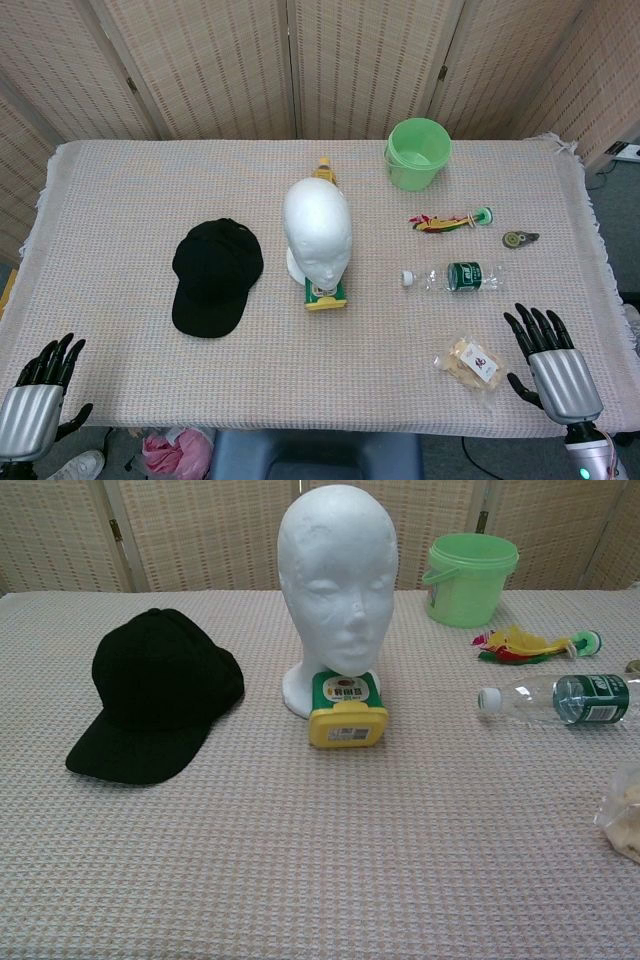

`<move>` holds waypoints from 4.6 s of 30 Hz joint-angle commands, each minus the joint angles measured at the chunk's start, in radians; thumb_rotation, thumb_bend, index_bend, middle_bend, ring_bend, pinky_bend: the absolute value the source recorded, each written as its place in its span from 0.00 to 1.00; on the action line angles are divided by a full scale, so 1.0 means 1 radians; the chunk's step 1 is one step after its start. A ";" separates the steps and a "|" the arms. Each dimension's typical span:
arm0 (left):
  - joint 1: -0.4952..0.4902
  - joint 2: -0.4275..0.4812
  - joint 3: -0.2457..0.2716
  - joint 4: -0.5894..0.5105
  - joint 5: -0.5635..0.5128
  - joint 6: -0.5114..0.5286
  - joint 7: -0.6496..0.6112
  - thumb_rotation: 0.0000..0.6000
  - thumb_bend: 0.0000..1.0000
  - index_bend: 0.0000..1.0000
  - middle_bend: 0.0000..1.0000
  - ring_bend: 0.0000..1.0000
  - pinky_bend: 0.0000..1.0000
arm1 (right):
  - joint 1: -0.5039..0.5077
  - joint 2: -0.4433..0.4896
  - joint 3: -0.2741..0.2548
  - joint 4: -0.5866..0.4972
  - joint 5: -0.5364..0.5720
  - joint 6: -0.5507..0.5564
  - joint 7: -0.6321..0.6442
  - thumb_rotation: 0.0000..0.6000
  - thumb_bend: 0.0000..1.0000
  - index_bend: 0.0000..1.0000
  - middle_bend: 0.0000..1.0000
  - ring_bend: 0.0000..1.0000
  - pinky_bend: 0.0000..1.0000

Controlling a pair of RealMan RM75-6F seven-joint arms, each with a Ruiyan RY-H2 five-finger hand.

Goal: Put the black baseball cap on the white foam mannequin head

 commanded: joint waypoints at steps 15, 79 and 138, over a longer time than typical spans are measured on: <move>-0.019 -0.105 0.024 0.121 0.124 0.007 0.056 1.00 0.23 0.08 0.06 0.10 0.27 | -0.024 0.035 -0.005 -0.009 -0.051 0.070 0.072 1.00 0.19 0.00 0.00 0.00 0.00; -0.315 -0.692 -0.124 0.647 0.026 -0.133 0.185 1.00 0.23 0.35 0.42 0.31 0.44 | -0.093 0.140 0.005 0.034 -0.132 0.256 0.370 1.00 0.19 0.00 0.00 0.00 0.00; -0.404 -0.844 -0.128 0.972 -0.044 -0.097 0.048 1.00 0.34 0.36 0.42 0.30 0.44 | -0.101 0.148 0.013 0.036 -0.134 0.249 0.376 1.00 0.19 0.00 0.00 0.00 0.00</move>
